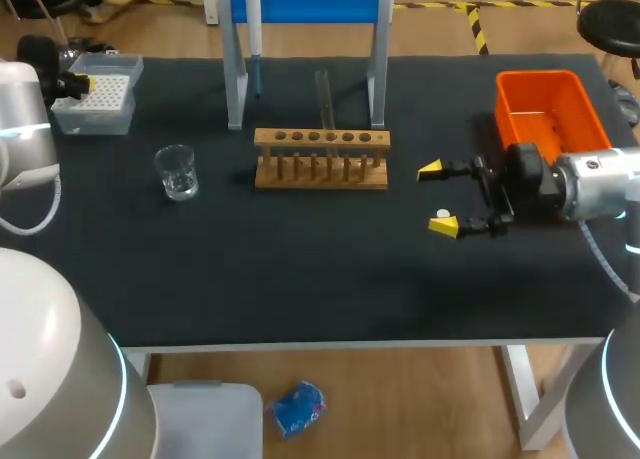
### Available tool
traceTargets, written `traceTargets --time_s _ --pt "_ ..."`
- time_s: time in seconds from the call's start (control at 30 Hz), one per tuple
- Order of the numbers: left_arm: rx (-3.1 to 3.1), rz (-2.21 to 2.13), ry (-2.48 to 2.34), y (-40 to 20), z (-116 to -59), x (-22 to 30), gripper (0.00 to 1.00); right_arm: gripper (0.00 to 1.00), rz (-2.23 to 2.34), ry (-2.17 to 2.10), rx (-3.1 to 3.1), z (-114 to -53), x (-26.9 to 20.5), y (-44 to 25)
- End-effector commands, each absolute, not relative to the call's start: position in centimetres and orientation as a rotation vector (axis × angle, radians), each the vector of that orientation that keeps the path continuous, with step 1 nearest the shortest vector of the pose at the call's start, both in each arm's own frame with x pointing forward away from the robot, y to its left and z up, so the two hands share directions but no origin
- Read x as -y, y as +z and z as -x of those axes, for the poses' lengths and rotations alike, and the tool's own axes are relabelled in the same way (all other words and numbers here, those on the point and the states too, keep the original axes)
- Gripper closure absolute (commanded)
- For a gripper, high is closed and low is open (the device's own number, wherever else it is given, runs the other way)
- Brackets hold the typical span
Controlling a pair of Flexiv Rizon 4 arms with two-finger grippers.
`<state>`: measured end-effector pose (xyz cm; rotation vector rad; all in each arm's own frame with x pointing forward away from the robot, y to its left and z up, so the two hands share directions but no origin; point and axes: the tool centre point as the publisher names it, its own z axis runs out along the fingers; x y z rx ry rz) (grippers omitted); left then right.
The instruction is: Invert the test tube, pick up the pipette, mount the tip to pipette, aspirate from beaker and dispense into the tube, eject the tip, return the pipette, and cap with the stopper.
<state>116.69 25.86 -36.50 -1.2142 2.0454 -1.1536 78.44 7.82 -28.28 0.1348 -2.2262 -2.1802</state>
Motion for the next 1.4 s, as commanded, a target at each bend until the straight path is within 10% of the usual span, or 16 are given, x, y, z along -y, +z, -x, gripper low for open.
traceTargets --time_s 0.03,0.77,1.03,1.4 --pt "-2.055 1.216 -1.155 -36.61 -117.0 -26.05 0.85 0.0 -0.136 -2.18 2.227 -78.38 -7.79 -28.31" --pt "-2.056 1.2 -1.166 -36.74 -117.62 -25.92 0.81 0.0 -0.136 -2.18 2.227 -78.38 -7.79 -28.31" --pt "-2.053 1.202 -1.168 -36.78 -117.79 -26.02 1.0 0.0 -0.136 -2.18 2.227 -78.38 -7.79 -28.31" --pt "-2.054 1.2 -1.165 -36.59 -117.66 -26.17 1.0 0.0 -0.136 -2.18 2.227 -78.38 -7.79 -28.31"
